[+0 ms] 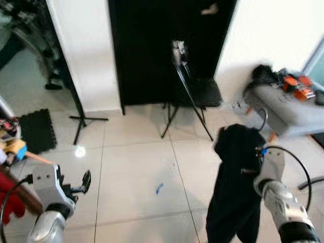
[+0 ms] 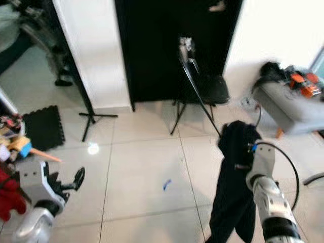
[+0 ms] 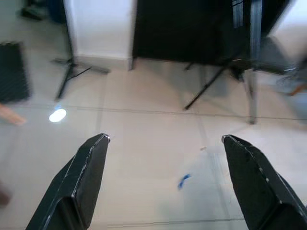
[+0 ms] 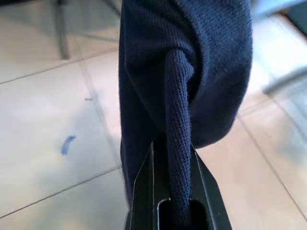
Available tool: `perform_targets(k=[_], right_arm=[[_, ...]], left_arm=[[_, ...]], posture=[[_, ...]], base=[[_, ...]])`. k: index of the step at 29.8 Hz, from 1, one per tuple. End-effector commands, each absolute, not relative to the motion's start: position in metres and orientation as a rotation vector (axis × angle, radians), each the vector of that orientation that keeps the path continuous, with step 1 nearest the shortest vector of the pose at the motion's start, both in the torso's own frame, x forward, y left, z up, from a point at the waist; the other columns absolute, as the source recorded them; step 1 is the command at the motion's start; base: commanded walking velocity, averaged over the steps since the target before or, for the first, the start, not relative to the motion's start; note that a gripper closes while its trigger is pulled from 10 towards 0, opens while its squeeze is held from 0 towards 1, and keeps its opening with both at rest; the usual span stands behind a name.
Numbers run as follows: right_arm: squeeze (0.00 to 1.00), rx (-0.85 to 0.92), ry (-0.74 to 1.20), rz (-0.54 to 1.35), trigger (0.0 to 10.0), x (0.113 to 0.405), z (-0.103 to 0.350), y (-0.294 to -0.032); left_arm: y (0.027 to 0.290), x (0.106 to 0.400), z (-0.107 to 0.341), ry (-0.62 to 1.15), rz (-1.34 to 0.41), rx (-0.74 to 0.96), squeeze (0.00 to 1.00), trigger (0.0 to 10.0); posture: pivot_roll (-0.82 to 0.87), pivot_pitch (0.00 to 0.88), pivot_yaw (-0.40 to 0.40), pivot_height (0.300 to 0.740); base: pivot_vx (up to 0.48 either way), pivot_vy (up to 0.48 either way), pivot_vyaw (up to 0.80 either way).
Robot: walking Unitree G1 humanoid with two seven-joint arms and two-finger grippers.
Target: Hang hanger
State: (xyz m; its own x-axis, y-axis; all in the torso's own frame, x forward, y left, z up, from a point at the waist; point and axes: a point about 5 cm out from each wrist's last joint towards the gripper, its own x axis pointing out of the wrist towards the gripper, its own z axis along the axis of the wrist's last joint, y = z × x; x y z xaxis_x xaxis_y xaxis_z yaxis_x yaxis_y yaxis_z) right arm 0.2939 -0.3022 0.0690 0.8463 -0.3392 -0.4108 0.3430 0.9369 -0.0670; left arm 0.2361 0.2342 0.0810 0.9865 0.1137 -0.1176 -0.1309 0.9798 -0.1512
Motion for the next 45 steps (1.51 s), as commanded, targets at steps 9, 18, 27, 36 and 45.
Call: perform_targets(k=[9,18,27,36,45], right_arm=[[0.00,-0.035,0.206,-0.445,0.0,0.314,0.115,-0.312],[0.00,-0.020,0.121,-0.456,0.0,0.328,0.139,-0.307],[0.00,-0.007,0.076,-0.454,0.0,0.335,0.149,-0.301],[0.00,-0.009,0.051,-0.494,0.0,0.334,0.157,-0.309],[0.00,0.016,0.054,-0.414,0.0,0.340,0.160,-0.300]], left_arm=[[0.240,0.240,0.101,0.020,0.077,-0.142,0.00,10.0],[0.237,0.242,0.116,-0.043,0.056,-0.109,0.00,10.0],[0.230,0.246,0.123,-0.061,0.007,-0.103,0.00,10.0],[0.228,0.247,0.126,-0.067,-0.017,-0.102,0.00,10.0],[0.226,0.250,0.129,-0.075,-0.021,-0.100,0.00,10.0]], posture=[[-0.10,0.090,-0.015,0.740],[-0.09,0.091,-0.023,0.740],[-0.09,0.095,-0.018,0.740],[-0.09,0.098,-0.015,0.740],[-0.09,0.099,-0.013,0.740]], base=[[0.390,0.000,-0.80],[0.480,0.000,-0.80],[0.480,0.000,-0.80],[0.480,0.000,-0.80],[0.480,0.000,-0.63]])
